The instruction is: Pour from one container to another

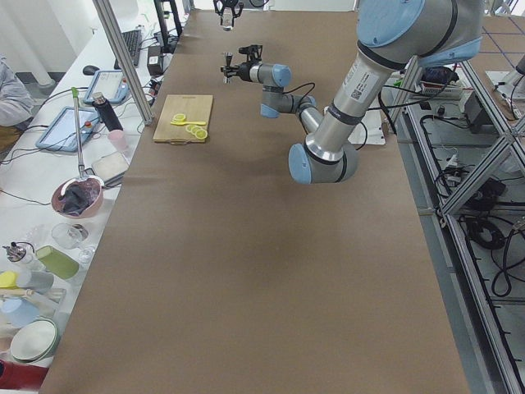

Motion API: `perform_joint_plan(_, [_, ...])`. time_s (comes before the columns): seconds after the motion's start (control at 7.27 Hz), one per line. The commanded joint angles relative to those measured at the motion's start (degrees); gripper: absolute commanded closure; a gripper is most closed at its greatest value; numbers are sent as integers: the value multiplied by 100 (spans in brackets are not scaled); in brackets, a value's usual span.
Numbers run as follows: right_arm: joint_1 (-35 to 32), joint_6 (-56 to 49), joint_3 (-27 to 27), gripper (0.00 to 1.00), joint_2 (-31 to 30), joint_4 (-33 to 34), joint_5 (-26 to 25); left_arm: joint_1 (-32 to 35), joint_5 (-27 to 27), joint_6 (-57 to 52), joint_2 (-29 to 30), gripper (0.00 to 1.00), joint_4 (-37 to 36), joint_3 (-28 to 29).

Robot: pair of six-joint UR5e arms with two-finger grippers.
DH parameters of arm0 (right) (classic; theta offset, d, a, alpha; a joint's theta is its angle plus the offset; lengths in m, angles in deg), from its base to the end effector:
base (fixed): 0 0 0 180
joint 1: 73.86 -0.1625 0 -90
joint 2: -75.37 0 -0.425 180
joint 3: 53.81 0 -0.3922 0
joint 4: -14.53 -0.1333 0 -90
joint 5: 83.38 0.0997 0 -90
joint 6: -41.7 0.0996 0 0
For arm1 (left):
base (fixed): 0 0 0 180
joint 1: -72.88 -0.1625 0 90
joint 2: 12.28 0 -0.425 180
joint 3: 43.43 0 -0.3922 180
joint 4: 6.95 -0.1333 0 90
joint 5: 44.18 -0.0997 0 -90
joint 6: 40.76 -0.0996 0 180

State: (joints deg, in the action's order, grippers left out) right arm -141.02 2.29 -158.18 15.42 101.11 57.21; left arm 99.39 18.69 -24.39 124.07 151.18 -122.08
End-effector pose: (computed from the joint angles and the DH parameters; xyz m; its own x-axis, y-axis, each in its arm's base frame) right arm -0.1836 -0.5810 0.2244 0.1149 -0.9909 -0.0699 0.4316 -0.0136 0.9020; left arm 0.5399 -0.4690 0.1137 0.7051 0.6025 -0.3739 0.4190 0.0713 0.9052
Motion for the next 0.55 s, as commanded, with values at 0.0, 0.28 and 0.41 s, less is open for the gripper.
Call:
perform_joint_plan(0.0, [-8, -679, 4, 100, 333, 778, -145, -49, 103, 6, 426, 100, -256, 288])
perform_joint_plan(0.28, [-8, -1269, 39, 100, 693, 1586, -199, -102, 182, 6, 872, 100, -352, 663])
perform_joint_plan(0.41, [-8, -1306, 40, 100, 817, 1755, -269, -137, 200, 6, 1136, 100, -561, 840])
